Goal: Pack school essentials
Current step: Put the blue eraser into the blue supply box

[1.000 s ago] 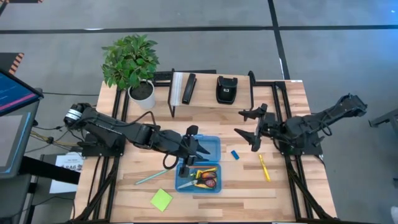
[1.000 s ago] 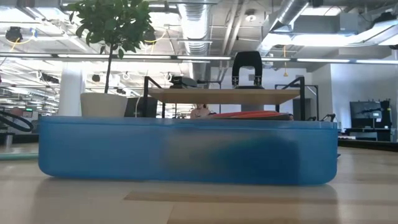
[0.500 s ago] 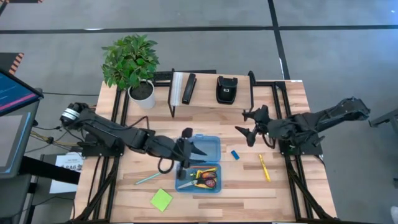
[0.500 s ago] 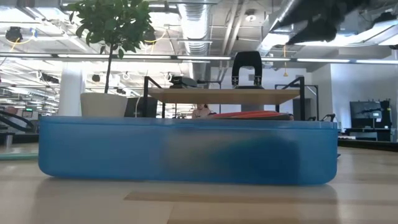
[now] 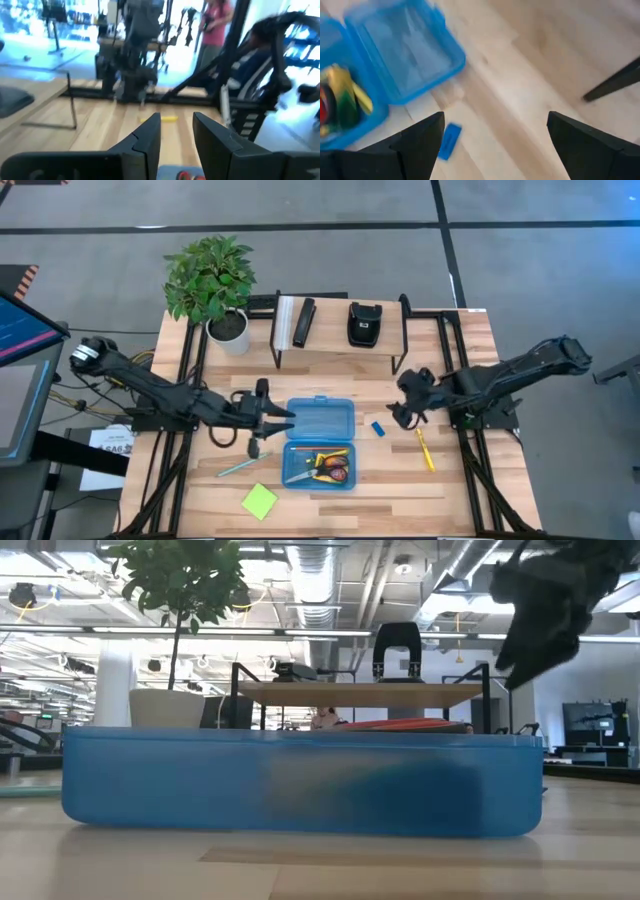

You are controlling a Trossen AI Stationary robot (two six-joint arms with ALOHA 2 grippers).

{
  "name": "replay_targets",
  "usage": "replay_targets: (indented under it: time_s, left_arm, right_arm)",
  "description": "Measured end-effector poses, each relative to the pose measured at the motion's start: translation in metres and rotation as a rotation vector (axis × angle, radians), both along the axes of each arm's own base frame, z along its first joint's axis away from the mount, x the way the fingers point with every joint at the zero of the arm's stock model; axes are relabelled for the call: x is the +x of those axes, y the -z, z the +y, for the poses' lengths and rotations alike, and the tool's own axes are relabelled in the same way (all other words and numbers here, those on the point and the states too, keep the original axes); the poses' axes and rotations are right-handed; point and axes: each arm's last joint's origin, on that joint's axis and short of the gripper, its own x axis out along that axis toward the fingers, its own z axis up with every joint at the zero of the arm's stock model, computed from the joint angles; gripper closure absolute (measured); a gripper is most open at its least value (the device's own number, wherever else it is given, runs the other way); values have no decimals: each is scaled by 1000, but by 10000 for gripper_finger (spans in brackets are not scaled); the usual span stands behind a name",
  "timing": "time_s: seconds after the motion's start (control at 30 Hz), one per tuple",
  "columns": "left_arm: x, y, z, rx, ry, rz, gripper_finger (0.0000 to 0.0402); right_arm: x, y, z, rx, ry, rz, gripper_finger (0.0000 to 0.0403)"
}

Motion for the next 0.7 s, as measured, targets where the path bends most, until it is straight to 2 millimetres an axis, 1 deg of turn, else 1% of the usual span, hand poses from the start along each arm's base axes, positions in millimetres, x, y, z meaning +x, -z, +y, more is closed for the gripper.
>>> replay_targets:
  time_s: [0.1, 0.23, 0.3, 0.4, 0.57, 0.63, 0.7]
  left_arm:
    - [-11, 11, 0, -9, 9, -23, 301]
    - [-17, 21, -1, -16, 22, -30, 301]
    - [-17, 21, -2, -16, 25, -29, 301]
    - [-17, 21, -2, -10, 25, -27, 301]
    - [-17, 21, -2, -8, 34, -26, 301]
    - [-17, 22, -2, -5, 34, -19, 301]
    - [-17, 22, -2, -5, 43, -19, 301]
  right_arm:
    - [11, 13, 4, 24, -16, 65, 30]
    - [24, 32, 6, 41, -24, 160, 30]
    - [28, 40, 8, 62, -36, 207, 30]
    - [34, 52, 9, 100, -4, 254, 30]
    - [47, 68, 8, 135, 24, 276, 30]
    - [52, 74, 9, 149, 5, 283, 30]
    - [58, 78, 14, 155, -60, 283, 30]
